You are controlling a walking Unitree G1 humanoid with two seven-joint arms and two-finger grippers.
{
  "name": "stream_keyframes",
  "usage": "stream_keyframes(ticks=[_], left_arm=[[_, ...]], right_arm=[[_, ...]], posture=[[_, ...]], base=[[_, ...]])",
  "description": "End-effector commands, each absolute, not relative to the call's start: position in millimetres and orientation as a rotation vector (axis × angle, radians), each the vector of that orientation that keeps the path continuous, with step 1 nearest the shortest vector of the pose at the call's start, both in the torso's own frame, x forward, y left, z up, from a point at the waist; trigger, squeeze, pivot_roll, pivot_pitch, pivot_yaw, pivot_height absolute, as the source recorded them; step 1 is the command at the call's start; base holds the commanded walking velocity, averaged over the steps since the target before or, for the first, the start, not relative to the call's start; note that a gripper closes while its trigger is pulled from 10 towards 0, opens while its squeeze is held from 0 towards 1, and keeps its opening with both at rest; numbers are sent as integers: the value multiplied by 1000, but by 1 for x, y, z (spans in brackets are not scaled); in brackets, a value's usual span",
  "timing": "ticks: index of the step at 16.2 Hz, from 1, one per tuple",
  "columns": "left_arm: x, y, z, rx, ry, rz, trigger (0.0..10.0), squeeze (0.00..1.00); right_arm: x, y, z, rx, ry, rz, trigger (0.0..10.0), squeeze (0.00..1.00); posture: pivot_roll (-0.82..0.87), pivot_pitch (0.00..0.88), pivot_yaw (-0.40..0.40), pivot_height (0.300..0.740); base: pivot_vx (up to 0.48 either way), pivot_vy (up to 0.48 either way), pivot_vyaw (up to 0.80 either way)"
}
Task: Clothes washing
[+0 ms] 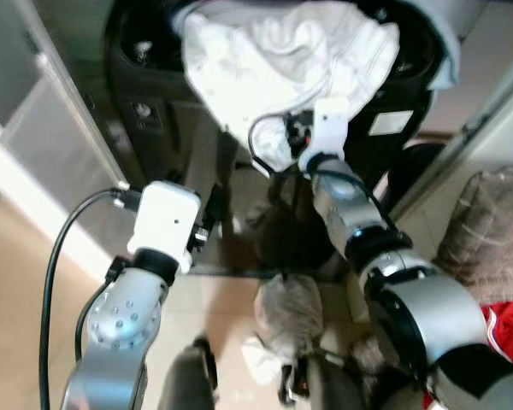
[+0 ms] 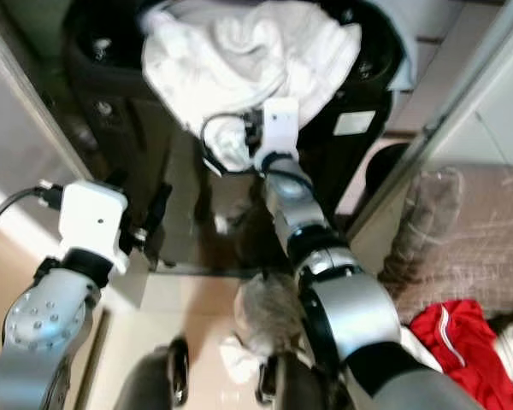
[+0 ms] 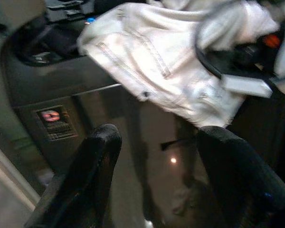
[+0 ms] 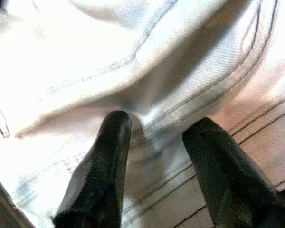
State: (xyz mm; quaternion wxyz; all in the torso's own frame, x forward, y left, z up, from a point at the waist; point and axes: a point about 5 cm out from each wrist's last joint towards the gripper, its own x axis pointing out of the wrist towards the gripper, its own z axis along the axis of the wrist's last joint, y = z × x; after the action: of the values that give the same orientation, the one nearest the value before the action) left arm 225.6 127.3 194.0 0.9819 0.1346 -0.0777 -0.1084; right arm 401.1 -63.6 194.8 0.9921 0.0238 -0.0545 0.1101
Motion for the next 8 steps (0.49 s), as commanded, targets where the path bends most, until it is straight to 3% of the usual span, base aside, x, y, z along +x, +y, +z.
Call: stream_keyframes(ticks=[1,8], left_arm=[[224,127,197,282,-162,-216,10000,0],[230,122,198,274,-180,-220,10000,0]], right_arm=[[404,-65,208,45,-158,215,0,0],[412,-62,294,59,-407,255,0,0]], posture=[[281,268,-39,740],[266,230,-60,740]], base=[[0,0,0],[0,0,0]])
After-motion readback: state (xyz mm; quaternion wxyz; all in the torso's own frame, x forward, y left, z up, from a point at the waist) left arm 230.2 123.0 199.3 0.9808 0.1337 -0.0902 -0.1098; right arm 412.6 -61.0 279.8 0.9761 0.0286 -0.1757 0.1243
